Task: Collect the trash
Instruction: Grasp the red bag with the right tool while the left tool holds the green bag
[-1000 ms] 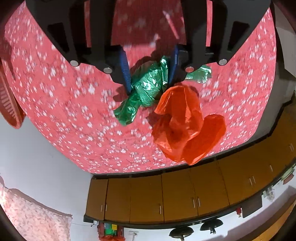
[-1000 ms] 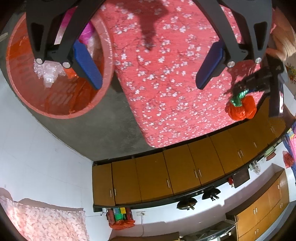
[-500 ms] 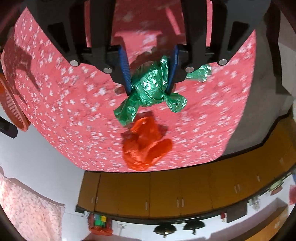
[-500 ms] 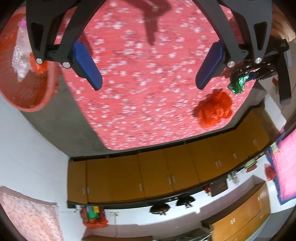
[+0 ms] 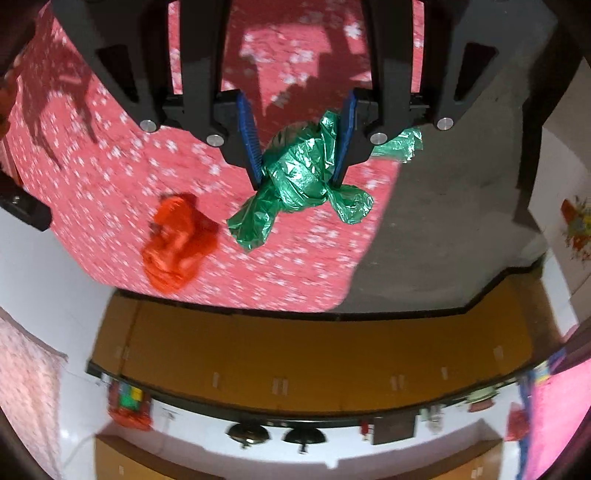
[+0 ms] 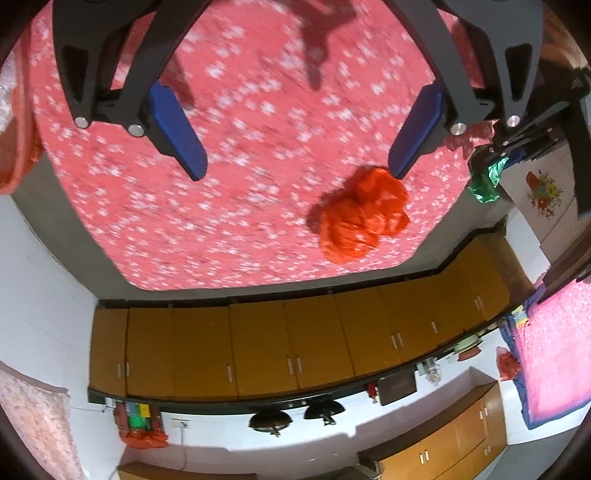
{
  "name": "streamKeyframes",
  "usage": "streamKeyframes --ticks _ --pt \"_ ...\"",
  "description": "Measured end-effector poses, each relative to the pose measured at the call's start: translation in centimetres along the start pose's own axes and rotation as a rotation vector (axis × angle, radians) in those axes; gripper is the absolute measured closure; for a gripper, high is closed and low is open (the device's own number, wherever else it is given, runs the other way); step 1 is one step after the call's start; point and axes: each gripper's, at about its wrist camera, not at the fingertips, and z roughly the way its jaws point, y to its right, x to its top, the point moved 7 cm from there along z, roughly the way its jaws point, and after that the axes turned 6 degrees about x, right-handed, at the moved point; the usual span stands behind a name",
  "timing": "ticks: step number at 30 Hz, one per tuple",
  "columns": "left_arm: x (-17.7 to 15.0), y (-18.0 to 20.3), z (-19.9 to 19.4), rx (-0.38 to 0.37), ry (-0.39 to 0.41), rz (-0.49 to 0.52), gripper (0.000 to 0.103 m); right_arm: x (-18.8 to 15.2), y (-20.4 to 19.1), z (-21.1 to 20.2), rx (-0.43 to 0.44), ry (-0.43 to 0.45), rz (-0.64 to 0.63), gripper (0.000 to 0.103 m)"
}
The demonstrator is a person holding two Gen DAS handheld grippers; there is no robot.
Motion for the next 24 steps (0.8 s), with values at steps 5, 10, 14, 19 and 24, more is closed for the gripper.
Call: streamKeyframes --ticks 5,10,14,19,24 --pt "0.5 -2.0 1.2 0.042 0.002 -0.071 0.065 1.3 -2.5 3.8 0.024 -0.009 -0.012 0.014" --pt "1.1 -3.4 2.3 0.07 -0.004 -0.107 0.065 3.1 -3.3 7.4 0.018 -0.012 0.018 0.014" --pt "1.6 -4.3 2.7 0.076 -0.005 -0.123 0.065 3.8 -3.5 10.8 0.011 -0.051 0.055 0.014" --pt "2.0 -4.1 2.6 0.073 0.001 -0.105 0.065 3.0 -3.9 13.4 0.034 -0.122 0.046 0.031" --pt "2.1 -3.2 2.4 0.059 -0.001 -0.095 0.065 2.0 -4.3 12.8 0.065 -0.142 0.01 0.074"
